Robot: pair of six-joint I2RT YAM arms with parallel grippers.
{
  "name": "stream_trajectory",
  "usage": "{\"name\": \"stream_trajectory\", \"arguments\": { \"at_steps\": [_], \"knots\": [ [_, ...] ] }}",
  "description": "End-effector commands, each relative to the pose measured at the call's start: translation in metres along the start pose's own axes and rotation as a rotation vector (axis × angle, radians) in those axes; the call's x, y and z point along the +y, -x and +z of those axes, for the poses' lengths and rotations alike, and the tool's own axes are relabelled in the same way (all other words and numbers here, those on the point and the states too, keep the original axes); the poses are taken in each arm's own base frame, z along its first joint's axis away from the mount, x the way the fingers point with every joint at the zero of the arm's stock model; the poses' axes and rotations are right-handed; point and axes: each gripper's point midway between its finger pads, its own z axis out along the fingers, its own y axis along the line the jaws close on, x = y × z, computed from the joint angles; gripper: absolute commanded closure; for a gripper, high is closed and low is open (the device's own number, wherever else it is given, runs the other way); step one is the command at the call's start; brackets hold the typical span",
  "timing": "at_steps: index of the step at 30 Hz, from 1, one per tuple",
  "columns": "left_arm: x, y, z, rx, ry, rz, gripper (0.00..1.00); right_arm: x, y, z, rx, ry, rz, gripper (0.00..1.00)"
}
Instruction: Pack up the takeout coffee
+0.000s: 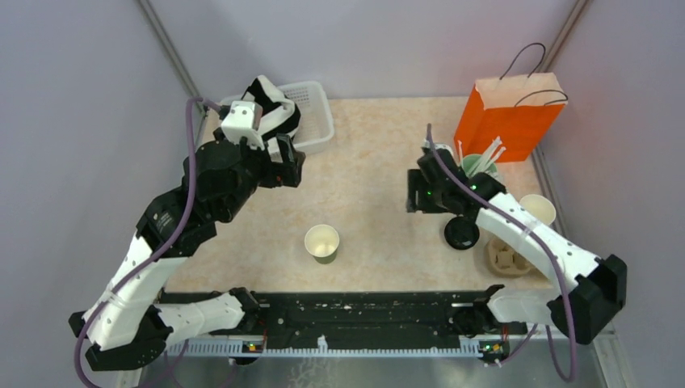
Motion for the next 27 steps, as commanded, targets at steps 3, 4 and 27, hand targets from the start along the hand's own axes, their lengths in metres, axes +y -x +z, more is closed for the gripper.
{"name": "stream_trajectory", "arguments": {
  "at_steps": [3,4,27],
  "knots": [
    [-0.016,0.002,0.009,0.0,-0.059,0.02,0.02,-0.104,-0.069,0.005,0.181,-0.316,0.073,0.39],
    [-0.018,0.0,0.01,0.007,-0.07,0.025,0.01,-0.11,-0.076,0.009,0.198,-0.318,0.084,0.4],
    [-0.034,-0.012,0.017,0.066,-0.143,0.067,0.02,-0.149,-0.071,0.052,0.119,-0.432,0.238,0.79]
  ]
}}
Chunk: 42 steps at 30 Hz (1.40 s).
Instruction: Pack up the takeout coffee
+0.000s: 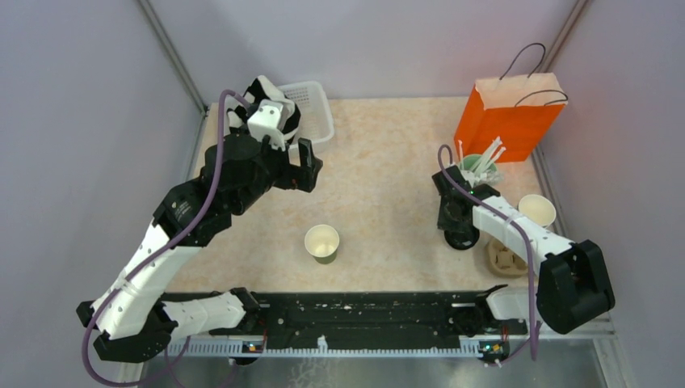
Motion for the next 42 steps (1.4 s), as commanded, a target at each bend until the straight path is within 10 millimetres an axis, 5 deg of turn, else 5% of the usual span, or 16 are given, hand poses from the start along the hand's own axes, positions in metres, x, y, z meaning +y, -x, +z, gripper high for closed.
{"name": "stream_trajectory", "arguments": {
  "at_steps": [1,15,31,42],
  "knots": [
    [-0.005,0.01,-0.001,-0.034,-0.021,0.008,0.02,-0.002,0.018,0.005,-0.07,-0.022,0.044,0.8],
    [-0.006,0.01,0.003,-0.028,-0.024,0.034,0.02,-0.004,0.016,0.012,-0.054,-0.042,0.023,0.96],
    [-0.006,0.009,0.003,-0.028,-0.026,0.037,0.02,-0.008,0.015,0.011,-0.06,-0.049,0.018,1.0],
    [-0.006,0.009,0.003,-0.032,-0.029,0.024,0.01,-0.001,0.027,-0.032,-0.107,0.053,0.058,1.0]
  ]
}}
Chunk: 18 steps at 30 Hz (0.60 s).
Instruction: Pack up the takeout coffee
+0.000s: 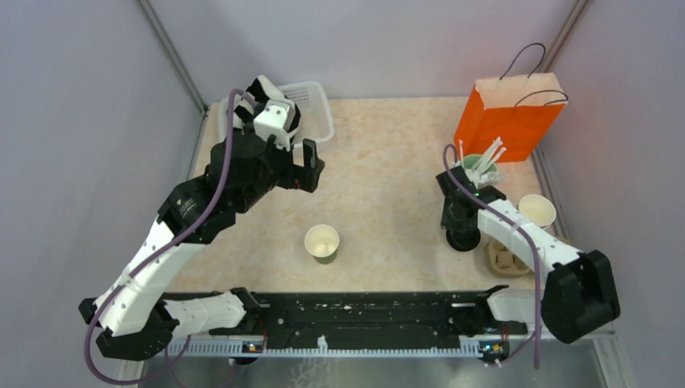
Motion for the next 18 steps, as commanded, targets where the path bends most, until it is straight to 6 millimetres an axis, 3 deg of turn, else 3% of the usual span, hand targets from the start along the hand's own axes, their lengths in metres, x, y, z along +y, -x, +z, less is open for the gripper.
{"name": "stream_trajectory", "arguments": {
  "at_steps": [1,8,11,14,18],
  "knots": [
    [-0.005,0.012,-0.003,-0.049,-0.027,-0.017,0.01,0.009,0.025,-0.033,-0.087,0.101,0.052,1.0],
    [-0.011,0.009,0.001,-0.036,-0.05,-0.016,0.02,0.019,0.039,-0.054,-0.142,0.191,0.058,1.0],
    [-0.014,0.009,0.002,-0.03,-0.064,-0.021,0.02,0.03,0.046,-0.072,-0.171,0.281,0.047,1.0],
    [-0.021,0.008,0.005,-0.021,-0.096,-0.031,0.02,0.049,0.053,-0.102,-0.187,0.429,0.027,1.0],
    [-0.041,0.009,0.012,0.01,-0.177,-0.081,0.02,0.097,0.068,-0.17,-0.215,0.767,0.029,1.0]
  ]
}}
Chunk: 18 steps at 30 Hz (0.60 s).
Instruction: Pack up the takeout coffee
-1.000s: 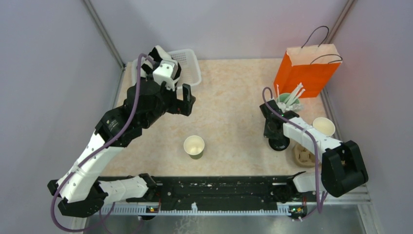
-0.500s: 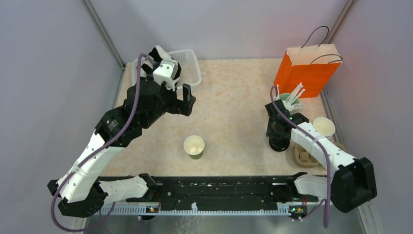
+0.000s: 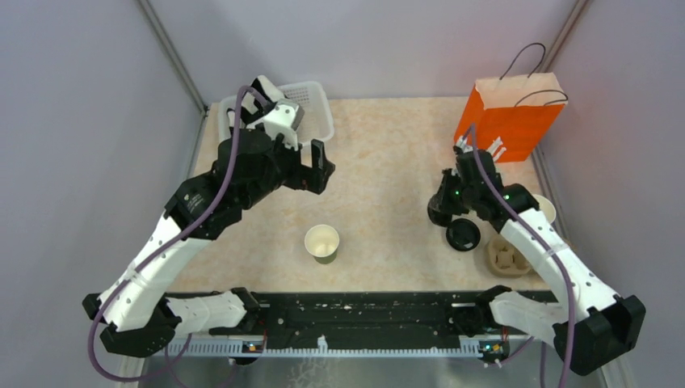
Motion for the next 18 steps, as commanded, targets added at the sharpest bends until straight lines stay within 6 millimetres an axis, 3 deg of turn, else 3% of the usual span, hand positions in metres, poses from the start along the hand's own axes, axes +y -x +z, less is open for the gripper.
{"name": "stream_trajectory", "arguments": {
  "at_steps": [1,5,9,12,14,18],
  "knots": [
    [-0.03,0.013,0.011,0.0,-0.132,-0.086,0.02,0.096,0.044,-0.064,-0.099,0.466,0.008,1.0],
    [-0.041,0.026,0.025,0.065,-0.258,-0.254,0.02,0.162,0.079,-0.104,-0.145,0.784,0.053,1.0],
    [-0.041,0.031,0.03,0.15,-0.38,-0.493,0.02,0.201,0.11,-0.138,-0.187,1.002,0.112,1.0],
    [-0.053,0.028,0.03,0.207,-0.503,-0.655,0.02,0.22,0.125,-0.157,-0.211,1.135,0.139,1.0],
    [-0.067,0.031,0.024,0.195,-0.622,-0.722,0.02,0.228,0.129,-0.163,-0.2,1.208,0.164,1.0],
    [-0.07,0.028,0.025,0.161,-0.684,-0.835,0.02,0.237,0.128,-0.174,-0.156,1.305,0.19,1.0]
  ]
}}
